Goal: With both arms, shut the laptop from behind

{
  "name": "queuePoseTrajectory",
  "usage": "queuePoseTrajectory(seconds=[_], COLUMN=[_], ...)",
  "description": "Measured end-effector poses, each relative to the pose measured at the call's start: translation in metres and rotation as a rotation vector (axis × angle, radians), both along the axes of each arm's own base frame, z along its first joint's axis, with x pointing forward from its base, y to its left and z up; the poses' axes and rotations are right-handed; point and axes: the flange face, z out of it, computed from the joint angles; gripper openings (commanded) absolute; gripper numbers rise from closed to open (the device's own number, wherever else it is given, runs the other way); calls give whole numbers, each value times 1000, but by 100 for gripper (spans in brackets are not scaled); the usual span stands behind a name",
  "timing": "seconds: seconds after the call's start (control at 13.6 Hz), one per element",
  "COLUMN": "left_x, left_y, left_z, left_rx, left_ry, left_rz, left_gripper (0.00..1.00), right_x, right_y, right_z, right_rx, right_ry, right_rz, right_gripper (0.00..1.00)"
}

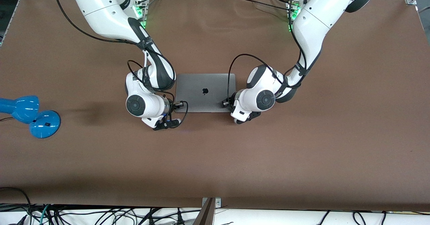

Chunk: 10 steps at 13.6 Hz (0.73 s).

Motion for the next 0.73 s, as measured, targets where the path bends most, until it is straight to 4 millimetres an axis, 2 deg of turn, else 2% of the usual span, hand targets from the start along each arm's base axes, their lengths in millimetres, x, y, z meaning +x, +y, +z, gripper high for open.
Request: queuePoseTrajectory(seconds=[0.07,0.15,0.22,0.29,0.51,0.73], left_x=[0,0,1,2,14,18], left_y=[0,0,0,1,11,22], left_z=[0,0,0,1,10,35], left_rx=[0,1,1,2,0,53], left_ry=[0,-1,-4,-8,-26,-49], left_rz=[0,0,-1,1,-2,-106], left_gripper=[0,3,62,100,100,100], right_x=[2,6,10,14,22,29], right_y=[0,1,2,4,8,2], right_z=[1,5,9,14,32,75], right_rx=[1,7,12,18,33,37], right_ry=[-9,-33,-57,-73,-106,-129], right_rz=[-7,-20,-33,-40,-45,-54], right_gripper=[84,91,91,91,94,94])
